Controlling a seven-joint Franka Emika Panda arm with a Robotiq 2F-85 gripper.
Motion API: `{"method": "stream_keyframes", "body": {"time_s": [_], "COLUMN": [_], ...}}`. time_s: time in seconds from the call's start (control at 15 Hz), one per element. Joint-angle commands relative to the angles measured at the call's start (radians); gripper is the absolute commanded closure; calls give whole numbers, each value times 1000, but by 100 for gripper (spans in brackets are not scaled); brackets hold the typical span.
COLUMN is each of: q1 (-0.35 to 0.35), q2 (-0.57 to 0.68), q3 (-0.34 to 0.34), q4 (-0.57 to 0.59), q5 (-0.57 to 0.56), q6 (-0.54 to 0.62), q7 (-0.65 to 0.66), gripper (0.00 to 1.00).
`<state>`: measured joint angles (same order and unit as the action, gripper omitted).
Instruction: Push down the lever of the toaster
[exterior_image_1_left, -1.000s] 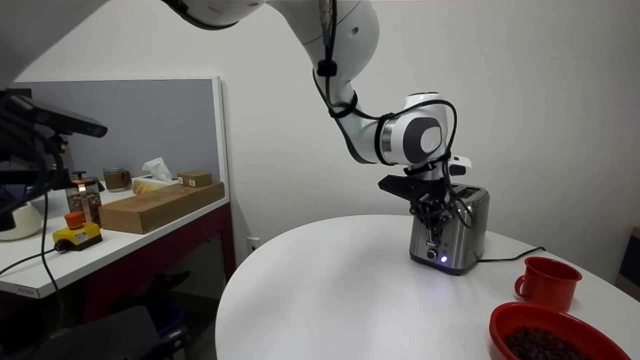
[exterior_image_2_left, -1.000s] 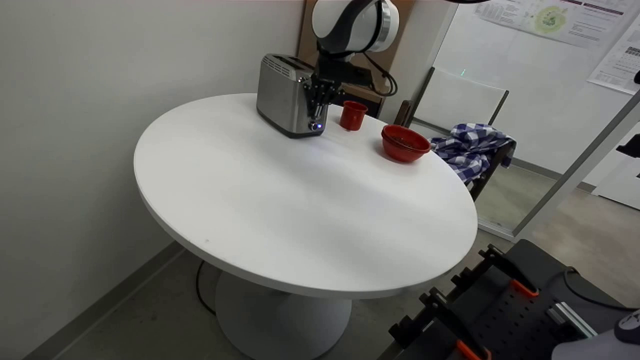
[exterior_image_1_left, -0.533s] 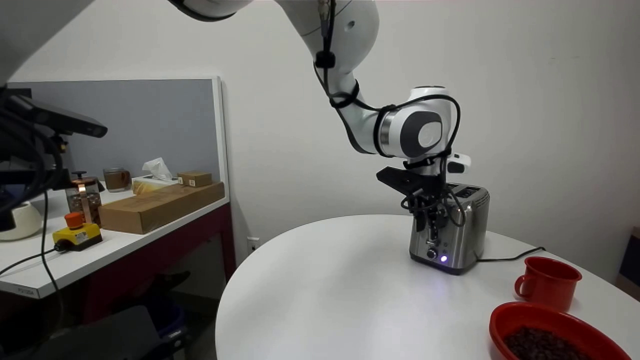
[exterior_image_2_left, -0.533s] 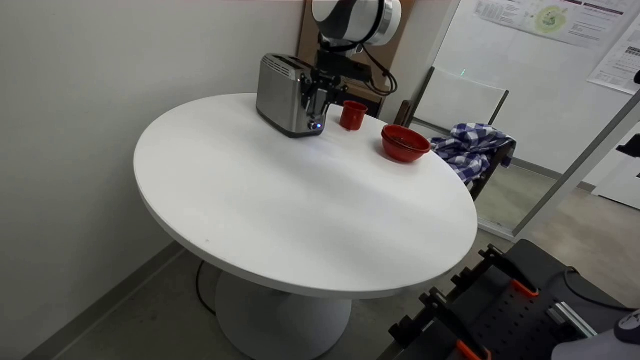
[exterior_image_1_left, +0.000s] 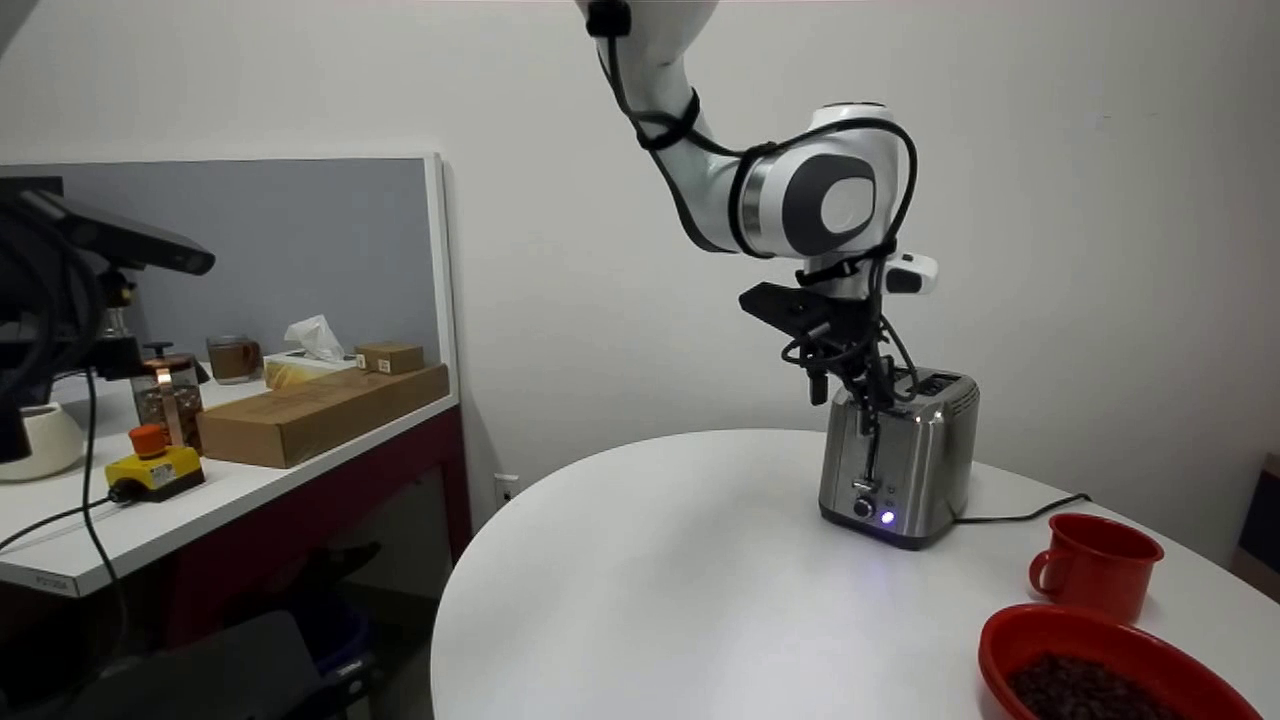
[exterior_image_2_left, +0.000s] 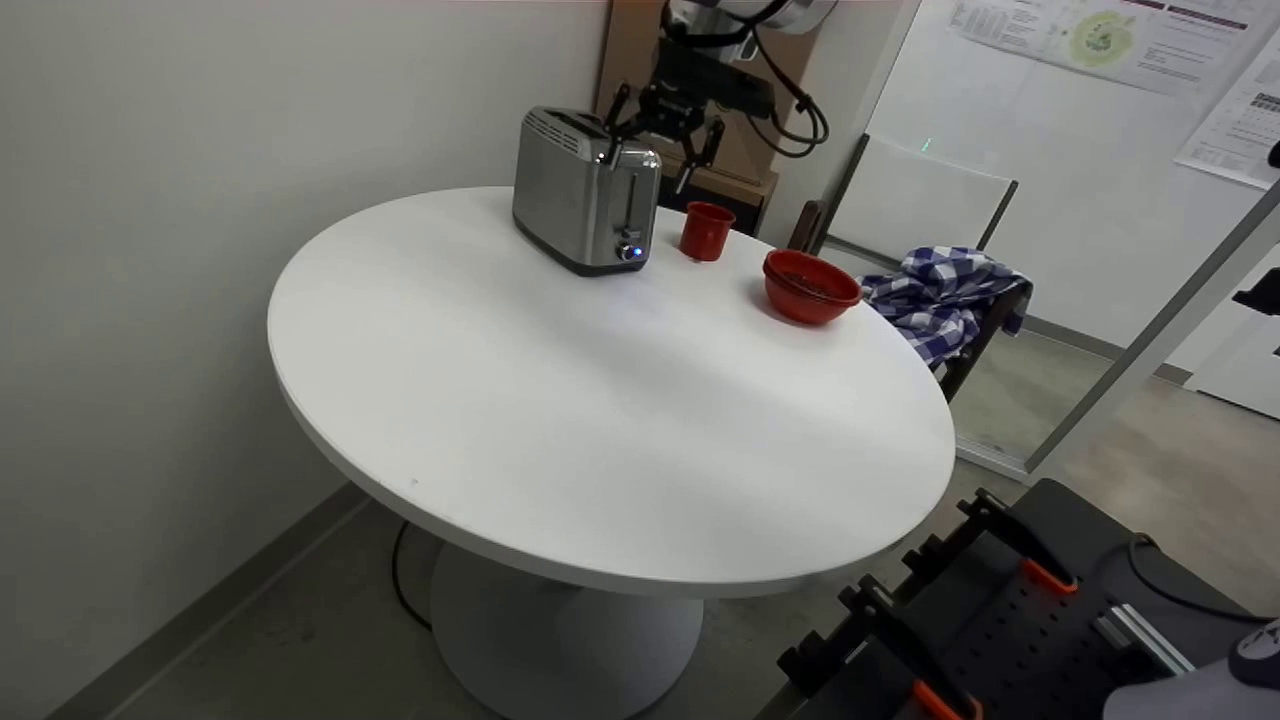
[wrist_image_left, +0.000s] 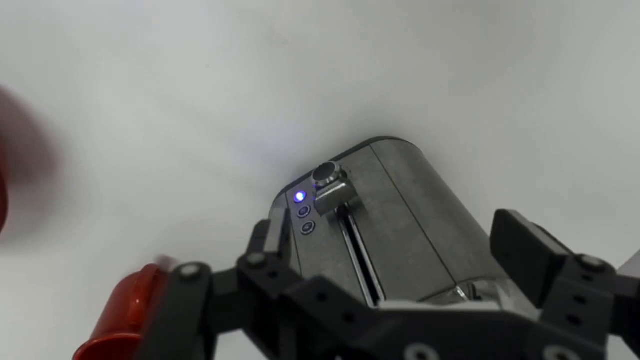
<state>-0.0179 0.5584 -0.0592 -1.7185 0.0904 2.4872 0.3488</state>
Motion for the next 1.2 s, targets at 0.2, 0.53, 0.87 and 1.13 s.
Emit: {"method": "stream_keyframes", "body": {"time_s": [0.2,0.53,0.87,1.13], "q1": [18,46,62,65], "q2": [-246,-435,-628,-591], "q3": [27,70,112,111], "q4": [-273,-488,-671,-634], "q5": [29,15,11,-4], "q6": [20,34,-6,-2], "q7": [-29,-92,-308,-258], "gripper": [0,0,0,0]}}
